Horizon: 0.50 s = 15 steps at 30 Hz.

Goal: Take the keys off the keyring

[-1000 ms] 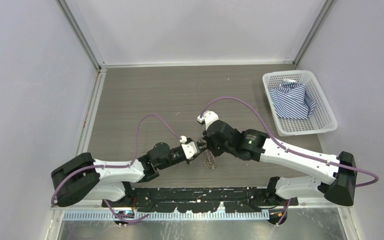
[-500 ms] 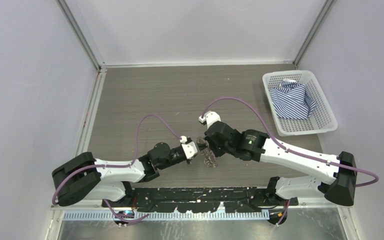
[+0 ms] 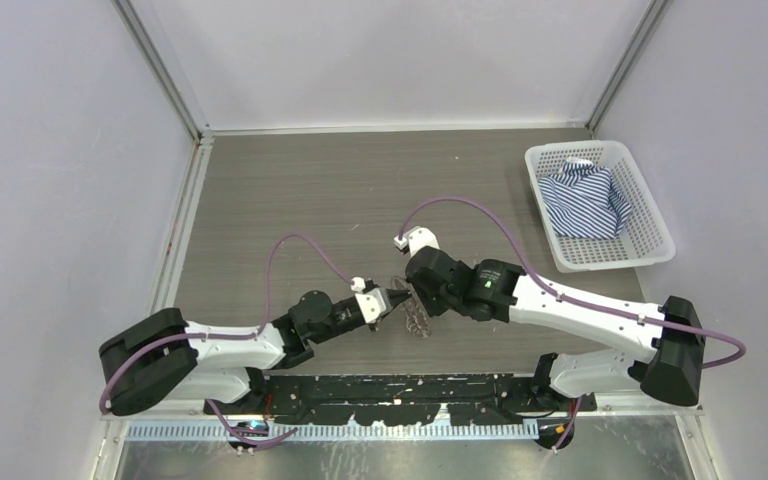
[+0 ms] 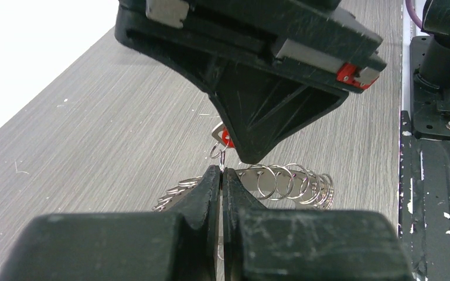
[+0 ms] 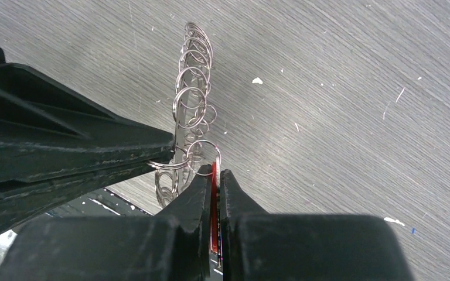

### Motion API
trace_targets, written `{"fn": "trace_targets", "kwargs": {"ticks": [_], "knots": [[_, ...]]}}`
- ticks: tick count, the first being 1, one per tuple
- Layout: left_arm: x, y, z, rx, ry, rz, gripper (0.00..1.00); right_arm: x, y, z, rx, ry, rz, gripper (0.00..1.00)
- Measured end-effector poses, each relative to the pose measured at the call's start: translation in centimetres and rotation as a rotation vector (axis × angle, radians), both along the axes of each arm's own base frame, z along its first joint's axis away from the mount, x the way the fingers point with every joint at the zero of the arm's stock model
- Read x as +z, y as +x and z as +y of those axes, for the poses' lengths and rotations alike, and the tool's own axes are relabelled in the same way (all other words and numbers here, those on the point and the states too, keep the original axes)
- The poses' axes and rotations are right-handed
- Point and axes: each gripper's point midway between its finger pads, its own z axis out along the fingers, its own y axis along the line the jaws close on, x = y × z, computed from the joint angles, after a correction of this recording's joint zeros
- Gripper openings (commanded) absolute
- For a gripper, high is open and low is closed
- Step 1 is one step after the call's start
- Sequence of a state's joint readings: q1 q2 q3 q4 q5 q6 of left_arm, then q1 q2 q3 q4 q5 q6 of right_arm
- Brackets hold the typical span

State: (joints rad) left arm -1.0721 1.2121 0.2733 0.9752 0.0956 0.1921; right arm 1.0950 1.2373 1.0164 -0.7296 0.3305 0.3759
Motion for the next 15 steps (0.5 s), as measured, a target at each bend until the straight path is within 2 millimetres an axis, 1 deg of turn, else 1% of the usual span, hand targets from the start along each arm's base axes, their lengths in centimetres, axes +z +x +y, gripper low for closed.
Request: {"fn": "trace_targets", "kwargs": {"ticks": [15], "knots": [[0.61,-0.25,0.51,0.002,-0.021,-0.009,0.0,-1.14,-0.05,0.43,-0.02,0.023,0.023,0.01]]}}
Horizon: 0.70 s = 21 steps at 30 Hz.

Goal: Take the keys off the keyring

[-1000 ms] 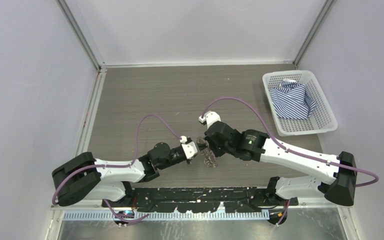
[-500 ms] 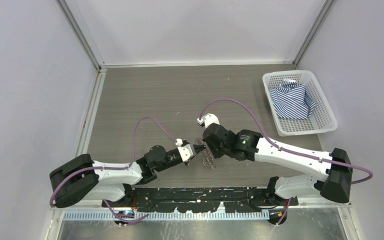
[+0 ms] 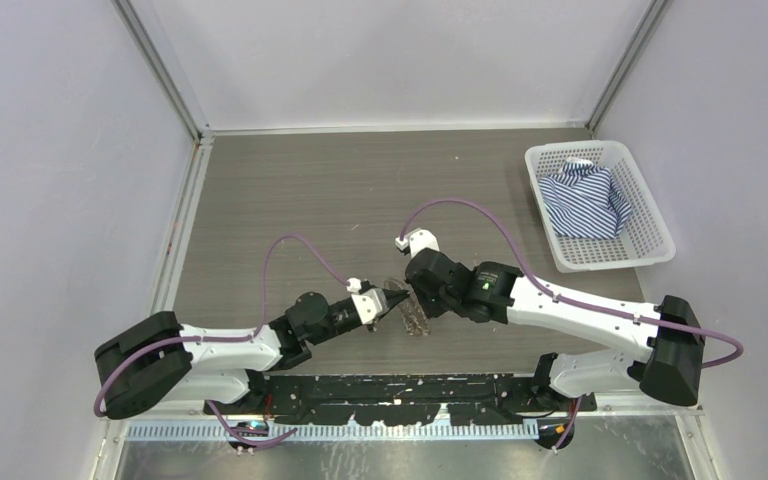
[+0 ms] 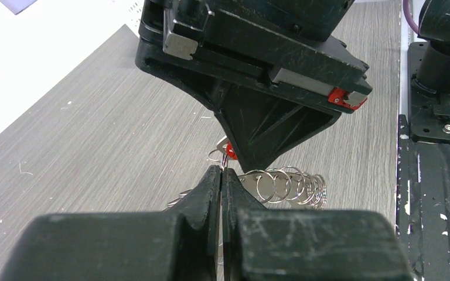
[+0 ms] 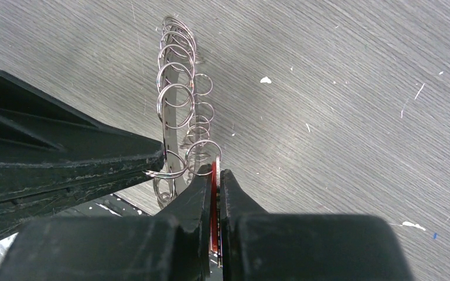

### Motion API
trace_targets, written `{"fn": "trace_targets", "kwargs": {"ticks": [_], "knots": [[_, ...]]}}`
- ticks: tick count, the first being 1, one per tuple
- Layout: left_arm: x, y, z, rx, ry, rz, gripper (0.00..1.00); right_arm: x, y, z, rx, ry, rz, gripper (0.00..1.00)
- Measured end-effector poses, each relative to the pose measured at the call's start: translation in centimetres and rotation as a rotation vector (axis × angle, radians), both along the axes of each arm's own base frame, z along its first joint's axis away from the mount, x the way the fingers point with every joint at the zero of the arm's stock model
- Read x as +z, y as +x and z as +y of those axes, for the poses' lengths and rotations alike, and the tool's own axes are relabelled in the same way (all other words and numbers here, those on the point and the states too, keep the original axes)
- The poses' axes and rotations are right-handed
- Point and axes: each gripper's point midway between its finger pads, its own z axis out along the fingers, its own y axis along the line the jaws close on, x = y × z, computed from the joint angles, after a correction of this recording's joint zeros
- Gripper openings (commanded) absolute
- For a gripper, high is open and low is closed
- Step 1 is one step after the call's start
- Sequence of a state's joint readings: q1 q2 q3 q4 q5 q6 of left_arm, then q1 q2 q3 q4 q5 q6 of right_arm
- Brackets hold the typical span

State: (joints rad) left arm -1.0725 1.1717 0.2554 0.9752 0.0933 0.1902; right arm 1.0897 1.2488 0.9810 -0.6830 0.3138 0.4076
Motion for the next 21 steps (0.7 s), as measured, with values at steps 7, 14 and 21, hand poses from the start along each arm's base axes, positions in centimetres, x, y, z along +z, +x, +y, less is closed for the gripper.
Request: {"fn": "trace_targets", "kwargs": {"ticks": [7,14,21], "knots": [[-0.1,0.0,0.3,0.011,-0.021,0.02,0.0,-0.3,0.0,0.2,-0.013,0.019,0.004,0.01],[0.3,0.1,0.4,0.024,-0.055,0.038,0.0,-0.5,-0.1,0.6,-0.015,0.037,0.013,0.01],[0.0,0.5,0.5,0.056,-0.088,0.07,0.0,-1.2,-0.1,0.5,-0.035,0.052,0.022,0.01]]}}
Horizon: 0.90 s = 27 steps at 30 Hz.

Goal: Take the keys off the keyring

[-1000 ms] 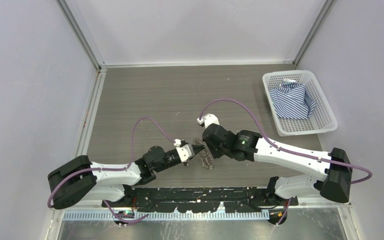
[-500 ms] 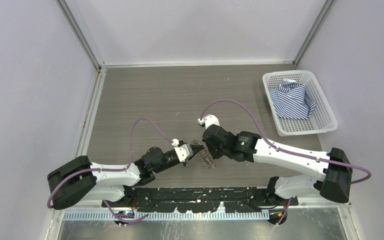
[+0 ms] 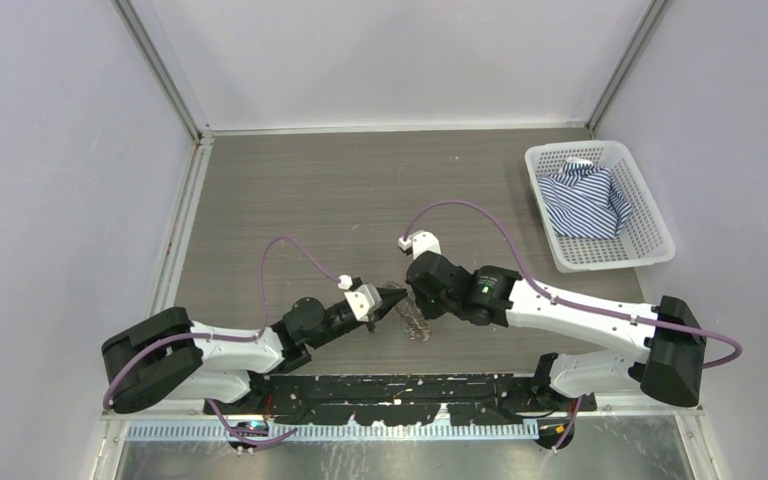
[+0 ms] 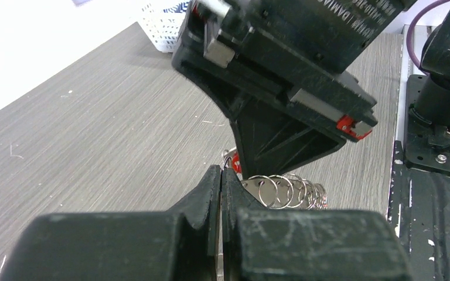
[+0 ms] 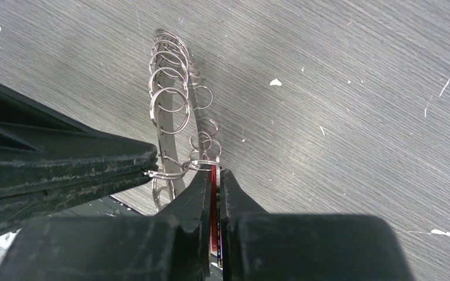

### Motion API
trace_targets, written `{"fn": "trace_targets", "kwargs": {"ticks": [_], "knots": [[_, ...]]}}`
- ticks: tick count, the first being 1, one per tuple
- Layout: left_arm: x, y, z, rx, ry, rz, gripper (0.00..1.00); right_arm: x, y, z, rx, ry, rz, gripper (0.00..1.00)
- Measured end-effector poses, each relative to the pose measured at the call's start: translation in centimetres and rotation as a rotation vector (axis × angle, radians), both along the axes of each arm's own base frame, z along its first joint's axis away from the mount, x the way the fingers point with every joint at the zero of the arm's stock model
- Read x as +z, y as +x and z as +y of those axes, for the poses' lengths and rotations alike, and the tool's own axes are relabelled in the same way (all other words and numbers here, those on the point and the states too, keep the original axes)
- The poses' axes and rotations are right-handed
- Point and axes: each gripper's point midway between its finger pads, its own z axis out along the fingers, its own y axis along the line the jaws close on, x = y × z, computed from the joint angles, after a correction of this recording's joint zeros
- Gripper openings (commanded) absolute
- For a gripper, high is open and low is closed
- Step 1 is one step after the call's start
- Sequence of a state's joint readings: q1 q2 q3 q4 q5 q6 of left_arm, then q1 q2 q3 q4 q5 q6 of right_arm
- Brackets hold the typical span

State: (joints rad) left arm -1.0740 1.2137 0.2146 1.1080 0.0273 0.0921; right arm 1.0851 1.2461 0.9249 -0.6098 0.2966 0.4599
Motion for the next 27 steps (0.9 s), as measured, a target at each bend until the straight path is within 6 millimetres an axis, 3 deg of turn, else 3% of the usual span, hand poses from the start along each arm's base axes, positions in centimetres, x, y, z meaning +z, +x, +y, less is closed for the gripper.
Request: {"fn": "trace_targets", "kwargs": {"ticks": [10,17,21,27], "knots": [[1.3,0.5,0.3,0.037,-0.071,0.005,0.0,3.4,1.3,-0.8,-0.065,0.052,-0.109,0.01],[1.2,0.9,1.1,0.075,-0.077,0.012,0.02,3.2,2.6,-3.8,-0.154,-0.056,-0.159,0.01],[1.0,0.9,1.3,0.083,-0.066,0.021,0.1,3.6,2.7,-3.9,-0.142,-0.07,-0.168,0.01],[0.7,0.9,1.2,0.082,-0.038,0.036,0.12,5.7,3.2,-3.0,-0.116,-0.037,-0.2,0.01]]}}
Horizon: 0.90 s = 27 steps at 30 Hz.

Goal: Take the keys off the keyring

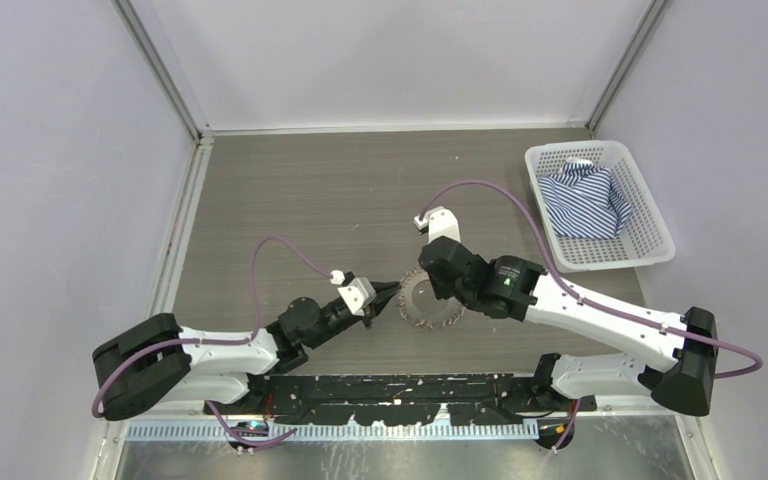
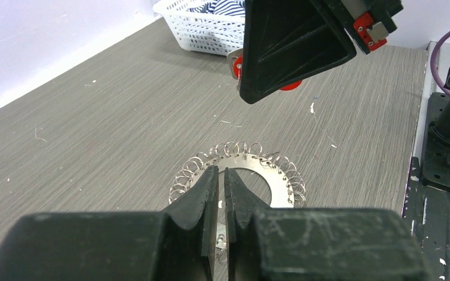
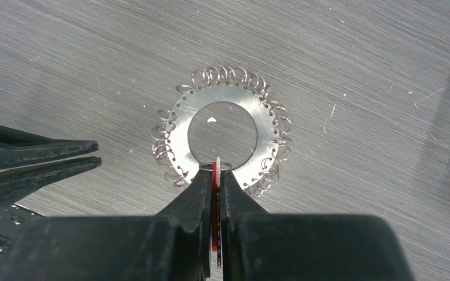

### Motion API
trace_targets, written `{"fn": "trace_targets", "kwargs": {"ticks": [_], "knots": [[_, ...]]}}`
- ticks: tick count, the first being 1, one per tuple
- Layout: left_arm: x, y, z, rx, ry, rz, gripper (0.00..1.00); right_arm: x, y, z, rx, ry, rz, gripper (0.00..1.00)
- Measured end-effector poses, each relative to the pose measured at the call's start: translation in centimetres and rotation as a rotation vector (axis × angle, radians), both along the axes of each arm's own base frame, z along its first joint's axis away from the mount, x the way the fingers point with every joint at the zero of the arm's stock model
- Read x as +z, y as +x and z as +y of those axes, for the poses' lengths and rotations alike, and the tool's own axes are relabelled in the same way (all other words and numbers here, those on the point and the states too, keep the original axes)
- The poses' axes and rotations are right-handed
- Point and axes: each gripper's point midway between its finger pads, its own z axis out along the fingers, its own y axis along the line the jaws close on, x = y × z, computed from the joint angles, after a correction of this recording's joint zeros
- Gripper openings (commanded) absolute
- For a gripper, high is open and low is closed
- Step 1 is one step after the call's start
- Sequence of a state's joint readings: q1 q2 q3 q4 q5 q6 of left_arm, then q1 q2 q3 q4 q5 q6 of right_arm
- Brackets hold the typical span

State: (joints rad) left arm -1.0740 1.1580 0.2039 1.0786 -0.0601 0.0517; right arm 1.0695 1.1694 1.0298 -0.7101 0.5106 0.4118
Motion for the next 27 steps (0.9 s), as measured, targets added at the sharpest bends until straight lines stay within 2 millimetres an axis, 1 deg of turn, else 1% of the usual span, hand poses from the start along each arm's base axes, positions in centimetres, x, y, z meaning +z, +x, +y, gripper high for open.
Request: {"fn": "trace_targets", "kwargs": {"ticks": [2,4,7,8,9,11,13,16,18,19,20,21,23,27], "knots": [[0.0,0.1,0.0,0.004,0.003,0.002,0.18,0.2,0.0,0.2,0.008,0.005,0.004,0.01],[-0.3,0.5,0.3,0.033,0.011,0.021,0.3,-0.1,0.1,0.4,0.01,0.002,0.021,0.01],[-0.8,1.5,1.3,0.116,0.015,0.078,0.46,-1.6,0.5,1.2,0.015,-0.008,0.071,0.01],[-0.8,1.9,1.7,0.152,0.008,0.1,0.49,-2.3,0.8,1.4,0.008,-0.006,0.095,0.01],[-0.8,2.2,2.2,0.183,0.001,0.117,0.54,-2.8,1.2,1.5,-0.004,-0.004,0.108,0.01],[-0.8,2.9,3.3,0.255,-0.021,0.164,0.61,-4.1,2.8,1.1,-0.062,0.013,0.145,0.01],[-1.1,3.5,4.4,0.318,-0.036,0.215,0.64,-5.1,4.7,-0.1,-0.147,0.028,0.161,0.01],[-1.3,4.4,5.8,0.401,-0.052,0.297,0.69,-6.3,7.4,-2.7,-0.286,0.062,0.174,0.01],[-1.0,4.9,6.5,0.443,-0.054,0.339,0.75,-7.1,8.9,-4.7,-0.372,0.084,0.178,0.02],[-0.9,5.1,6.8,0.459,-0.048,0.358,0.82,-7.7,9.4,-5.6,-0.41,0.09,0.185,0.04],[-0.8,5.2,6.9,0.471,-0.037,0.376,0.97,-8.1,9.9,-6.4,-0.443,0.094,0.191,0.07],[-0.5,5.3,6.9,0.481,-0.024,0.392,0.99,-8.6,10.5,-7.4,-0.481,0.096,0.198,0.1],[0.0,5.3,6.8,0.483,-0.001,0.416,1.0,-9.2,11.3,-8.3,-0.524,0.108,0.205,0.16],[0.7,5.3,6.5,0.487,0.056,0.452,1.0,-9.7,12.6,-9.3,-0.576,0.147,0.213,0.27]]}}
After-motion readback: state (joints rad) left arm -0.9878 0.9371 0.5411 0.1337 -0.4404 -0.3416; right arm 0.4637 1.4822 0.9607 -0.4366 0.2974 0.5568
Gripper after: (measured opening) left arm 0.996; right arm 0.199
